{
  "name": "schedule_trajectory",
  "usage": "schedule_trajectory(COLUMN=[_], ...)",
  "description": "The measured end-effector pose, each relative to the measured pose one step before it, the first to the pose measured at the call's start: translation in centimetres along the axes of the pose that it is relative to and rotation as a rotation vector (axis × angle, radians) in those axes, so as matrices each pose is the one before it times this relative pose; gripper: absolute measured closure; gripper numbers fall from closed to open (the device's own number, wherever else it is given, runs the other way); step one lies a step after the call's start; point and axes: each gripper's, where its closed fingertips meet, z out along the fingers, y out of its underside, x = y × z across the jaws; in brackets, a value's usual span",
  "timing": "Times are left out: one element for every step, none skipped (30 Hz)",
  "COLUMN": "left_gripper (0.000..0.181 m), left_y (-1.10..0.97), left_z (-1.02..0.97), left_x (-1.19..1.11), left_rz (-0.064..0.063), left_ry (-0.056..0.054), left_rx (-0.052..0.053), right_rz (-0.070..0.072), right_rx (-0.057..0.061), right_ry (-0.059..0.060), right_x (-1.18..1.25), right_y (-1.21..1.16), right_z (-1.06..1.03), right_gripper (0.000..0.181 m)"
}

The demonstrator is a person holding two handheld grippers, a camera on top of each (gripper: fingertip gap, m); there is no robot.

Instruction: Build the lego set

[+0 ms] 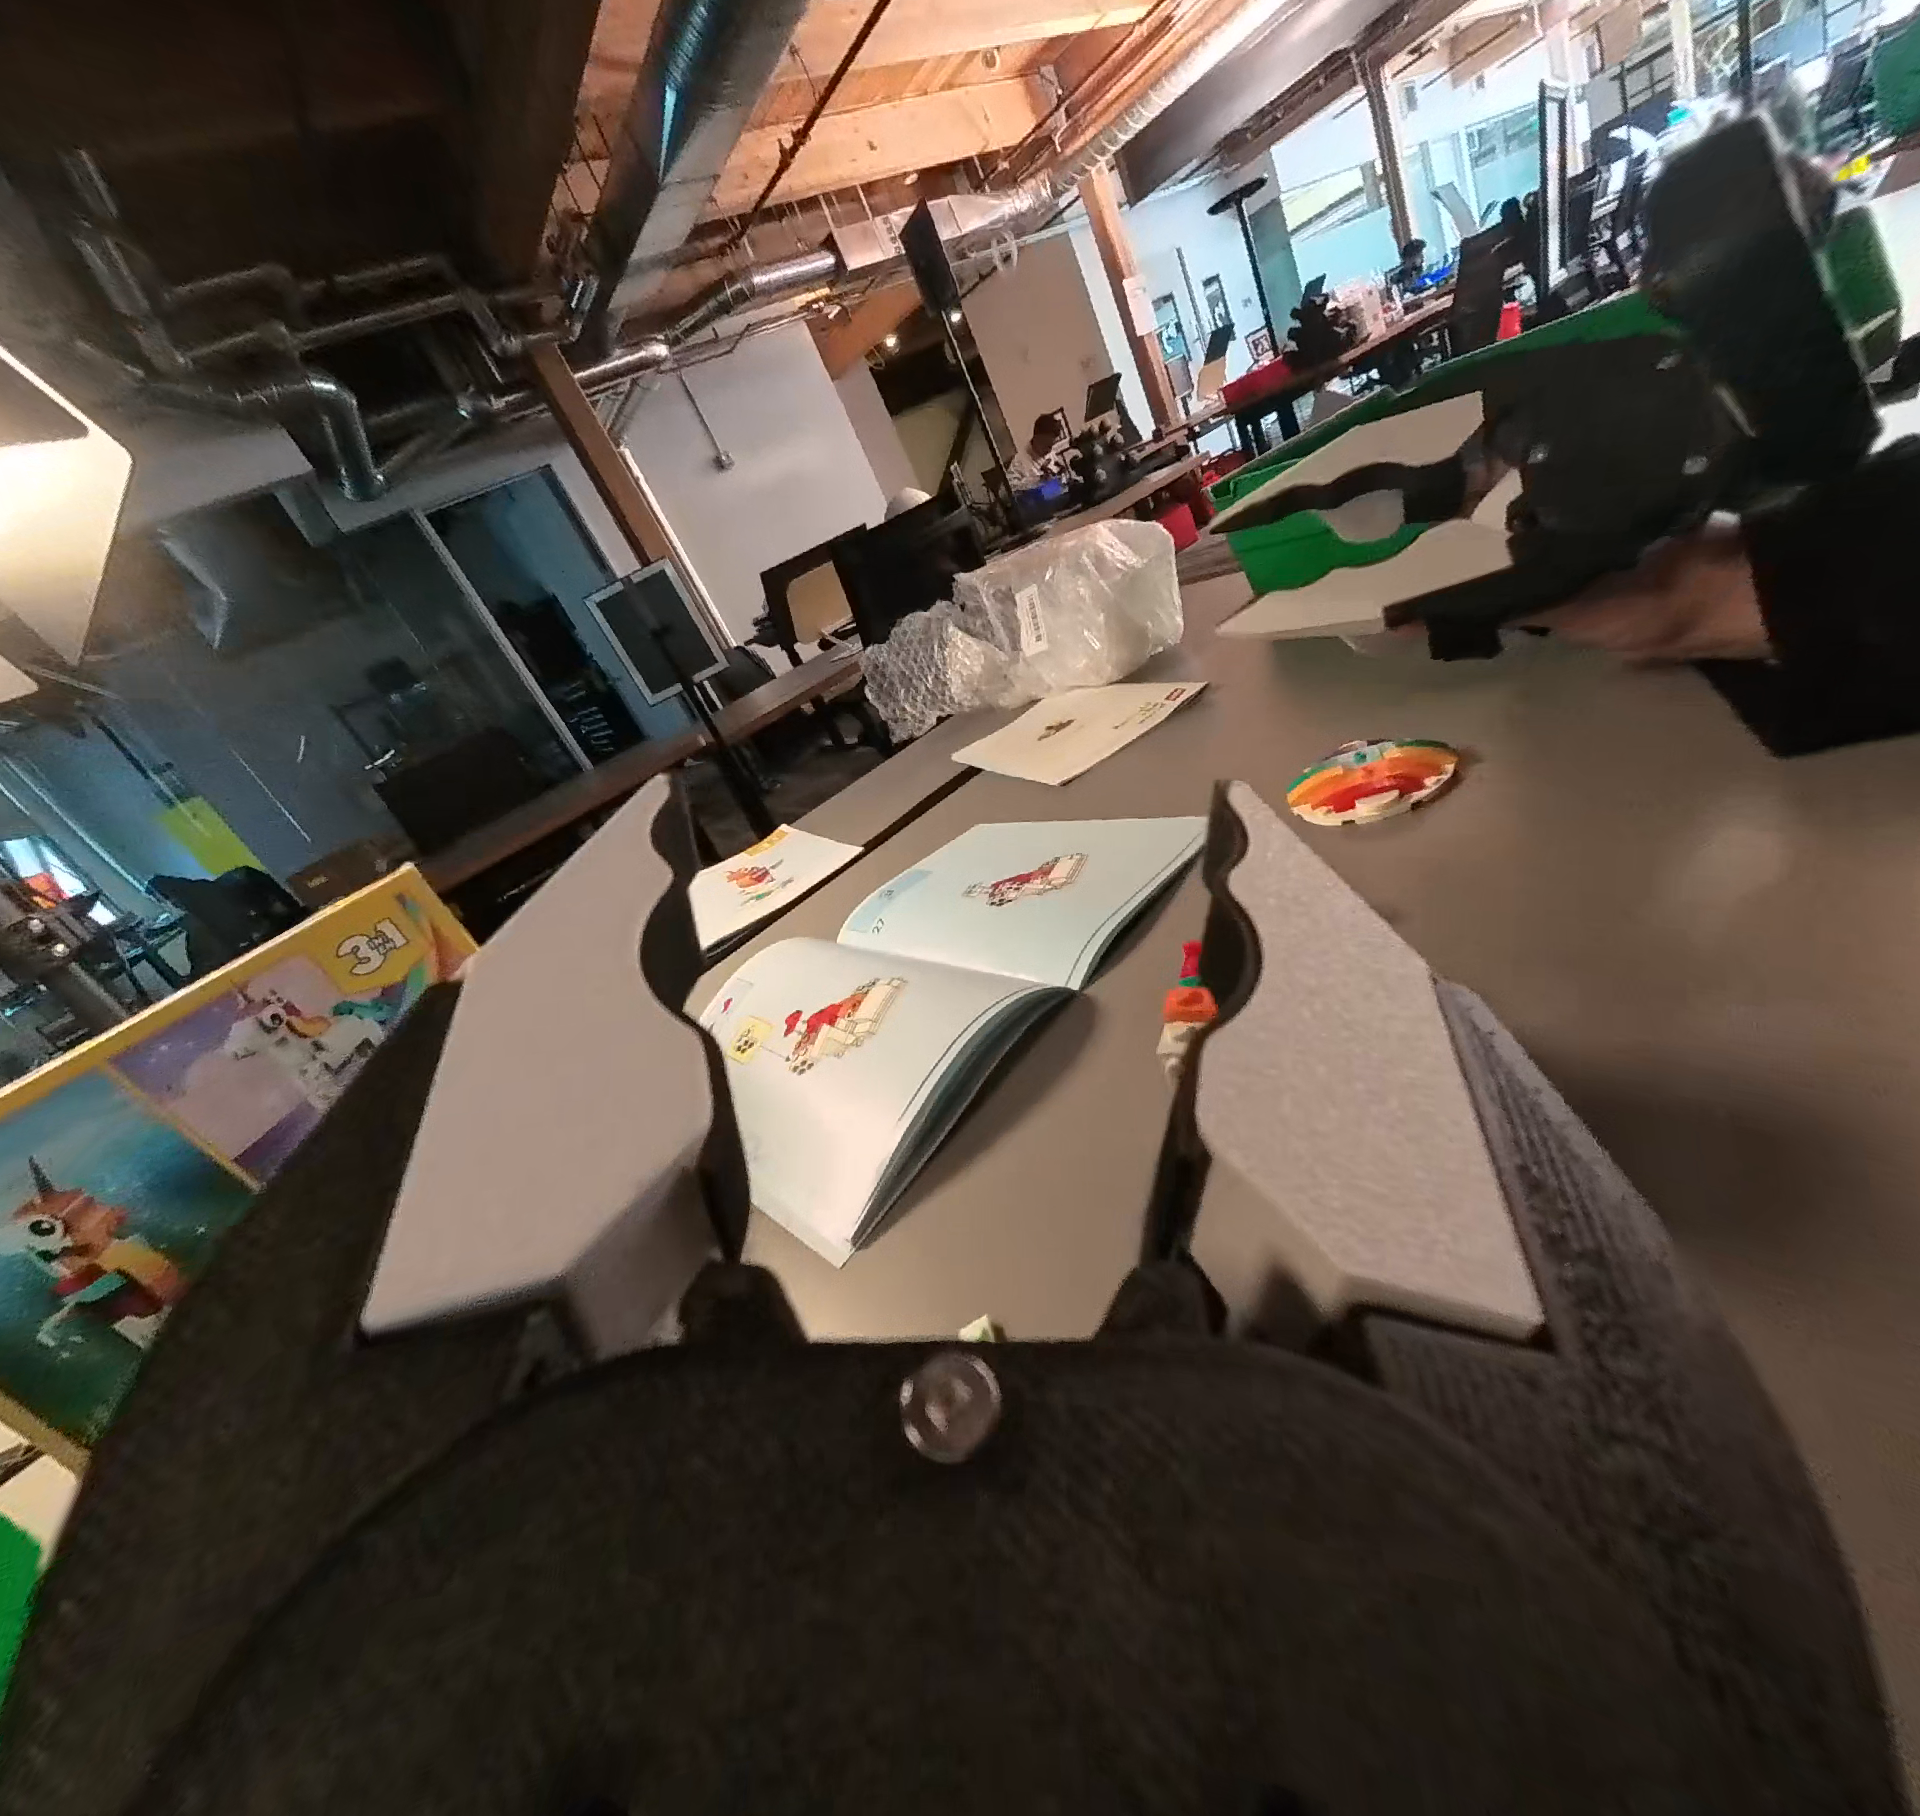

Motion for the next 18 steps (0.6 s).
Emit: schedule_trajectory(left_gripper=[0.083, 0.083, 0.081, 0.081, 0.08, 0.08, 0.079, 0.079, 0.078, 0.078, 0.078, 0.078, 0.078, 0.077, 0.076, 0.076, 0.076, 0.075], left_y=[0.032, 0.074, 0.112, 0.06, 0.022, 0.002, 0.026, 0.045, 0.057, 0.043, 0.037, -0.023, -0.077, -0.069, -0.039, 0.014, 0.087, 0.17], left_z=[0.044, 0.044, 0.058, 0.008, -0.043, -0.051, -0.06, -0.068, -0.07, -0.053, -0.052, -0.018, -0.015, 0.002, 0.013, 0.019, 0.024, 0.036], left_x=[0.018, 0.111, 0.022, -0.047, -0.09, -0.187, -0.264, -0.278, -0.302, -0.267, -0.203, -0.176, -0.128, -0.043, 0.001, 0.047, 0.045, -0.027], left_rz=[-0.005, -0.0057, -0.0077, -0.0065, -0.0042, -0.0011, 0.0022, 0.0047, 0.0059, 0.005, 0.0013, -0.0027, -0.0068, -0.0111, -0.0136, -0.0129, -0.0099, -0.0051], left_ry=[-0.0008, 0.0058, 0.0006, -0.0018, -0.0031, -0.0074, -0.0115, -0.0118, -0.0132, -0.0114, -0.007, -0.0061, -0.004, 0.0001, 0.0016, 0.0038, 0.0028, -0.0016], left_rx=[0.0037, 0.001, -0.0026, -0.0012, 0.0003, 0.0004, -0.0006, -0.0022, -0.0024, -0.0021, -0.0017, 0.0008, 0.0039, 0.0036, 0.003, 0.0018, -0.0017, -0.0054], right_rz=[-0.0223, -0.0152, -0.0074, 0.0028, 0.0079, 0.0061, 0.0019, -0.0002, 0.0009, 0.0039, 0.0081, 0.0119, 0.0132, 0.0121, 0.0113, 0.0124, 0.0131, 0.0108], right_rx=[-0.0224, -0.0165, -0.01, -0.0041, -0.0011, -0.0015, -0.0007, 0.0028, 0.0055, 0.007, 0.009, 0.0108, 0.0104, 0.0076, 0.0061, 0.0076, 0.0082, 0.0072], right_ry=[0.0103, 0.0099, 0.0104, 0.0036, -0.0035, -0.0032, -0.0005, 0.0, 0.0015, 0.0029, 0.0015, -0.0017, -0.0032, -0.0024, -0.0038, -0.0081, -0.0092, -0.006], right_x=[-0.04, -0.041, -0.033, -0.108, -0.212, -0.217, -0.196, -0.191, -0.158, -0.112, -0.114, -0.132, -0.142, -0.133, -0.167, -0.232, -0.262, -0.207], right_y=[0.224, 0.105, 0.003, -0.124, -0.179, -0.196, -0.194, -0.264, -0.315, -0.333, -0.345, -0.378, -0.343, -0.31, -0.269, -0.304, -0.312, -0.314], right_z=[0.01, -0.086, -0.143, -0.193, -0.215, -0.243, -0.259, -0.282, -0.297, -0.294, -0.317, -0.31, -0.33, -0.339, -0.373, -0.389, -0.434, -0.443], right_gripper=[0.137, 0.137, 0.137, 0.137, 0.137, 0.137, 0.137, 0.137, 0.137, 0.138, 0.137, 0.137, 0.137, 0.137, 0.137, 0.137, 0.137, 0.136])
